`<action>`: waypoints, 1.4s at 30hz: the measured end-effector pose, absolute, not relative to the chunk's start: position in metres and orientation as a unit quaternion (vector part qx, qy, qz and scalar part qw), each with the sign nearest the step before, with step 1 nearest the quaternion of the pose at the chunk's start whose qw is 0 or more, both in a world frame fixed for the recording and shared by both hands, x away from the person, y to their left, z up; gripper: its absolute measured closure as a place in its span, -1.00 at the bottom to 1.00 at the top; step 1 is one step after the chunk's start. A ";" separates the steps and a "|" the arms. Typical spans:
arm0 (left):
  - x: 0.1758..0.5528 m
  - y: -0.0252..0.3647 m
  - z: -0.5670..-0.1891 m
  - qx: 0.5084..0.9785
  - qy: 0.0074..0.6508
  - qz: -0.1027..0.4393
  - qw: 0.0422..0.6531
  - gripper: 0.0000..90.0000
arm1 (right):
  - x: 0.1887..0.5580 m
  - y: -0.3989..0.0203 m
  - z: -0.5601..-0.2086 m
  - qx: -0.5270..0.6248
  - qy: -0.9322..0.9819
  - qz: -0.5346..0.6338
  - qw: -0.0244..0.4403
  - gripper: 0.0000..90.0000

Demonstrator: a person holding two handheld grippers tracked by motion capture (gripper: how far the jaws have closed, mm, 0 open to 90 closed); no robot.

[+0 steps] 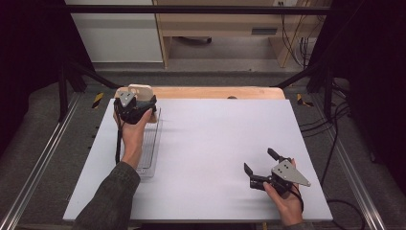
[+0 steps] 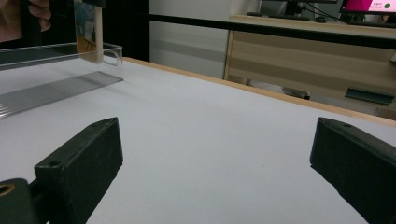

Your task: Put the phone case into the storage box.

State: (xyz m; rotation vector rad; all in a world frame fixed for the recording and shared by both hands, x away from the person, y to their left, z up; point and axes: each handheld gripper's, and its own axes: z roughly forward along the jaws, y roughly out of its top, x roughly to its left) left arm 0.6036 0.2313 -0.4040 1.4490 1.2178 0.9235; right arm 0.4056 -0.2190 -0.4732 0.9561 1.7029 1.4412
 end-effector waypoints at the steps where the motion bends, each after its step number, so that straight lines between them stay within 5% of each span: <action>1: 0.604 0.231 -0.405 0.597 0.503 0.381 0.495 -0.77 | 0.405 -0.219 -0.473 0.369 0.657 0.556 0.349 -0.94; 42: 0.615 0.228 -0.427 0.607 0.516 0.376 0.473 -0.77 | 0.407 -0.219 -0.475 0.373 0.662 0.552 0.344 -0.94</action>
